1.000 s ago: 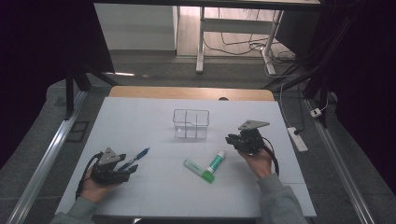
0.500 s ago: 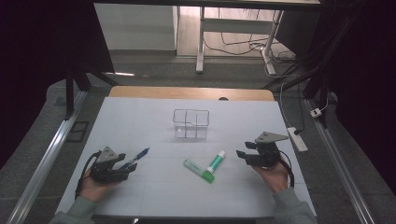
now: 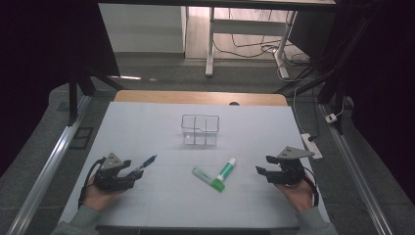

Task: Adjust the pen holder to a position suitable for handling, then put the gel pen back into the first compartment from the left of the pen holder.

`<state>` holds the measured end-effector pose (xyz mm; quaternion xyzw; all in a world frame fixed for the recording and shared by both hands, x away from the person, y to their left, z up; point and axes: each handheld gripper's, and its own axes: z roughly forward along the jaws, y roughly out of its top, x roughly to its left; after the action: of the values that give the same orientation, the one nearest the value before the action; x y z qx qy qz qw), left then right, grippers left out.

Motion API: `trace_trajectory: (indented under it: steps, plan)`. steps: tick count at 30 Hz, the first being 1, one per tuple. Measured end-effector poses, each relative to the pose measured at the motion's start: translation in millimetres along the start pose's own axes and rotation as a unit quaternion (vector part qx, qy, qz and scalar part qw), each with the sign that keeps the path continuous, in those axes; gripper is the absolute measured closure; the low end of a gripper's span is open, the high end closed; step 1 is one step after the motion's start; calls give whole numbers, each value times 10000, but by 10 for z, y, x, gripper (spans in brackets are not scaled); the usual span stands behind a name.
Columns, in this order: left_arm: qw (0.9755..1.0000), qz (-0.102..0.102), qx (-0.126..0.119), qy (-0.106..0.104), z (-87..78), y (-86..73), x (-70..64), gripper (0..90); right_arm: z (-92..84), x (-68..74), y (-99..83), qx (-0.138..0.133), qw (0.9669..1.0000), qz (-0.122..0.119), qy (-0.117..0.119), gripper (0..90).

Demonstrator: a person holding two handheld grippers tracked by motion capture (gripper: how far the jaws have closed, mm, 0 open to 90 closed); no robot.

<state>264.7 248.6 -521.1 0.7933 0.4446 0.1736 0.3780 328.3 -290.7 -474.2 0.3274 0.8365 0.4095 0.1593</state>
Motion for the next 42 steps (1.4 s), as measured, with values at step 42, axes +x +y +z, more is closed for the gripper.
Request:
trace_trajectory:
  steps: [42]
  plan:
    - [9912,677,1123,177,22,395,110,259,-69,0,-3,112,9998,-131,53,389]
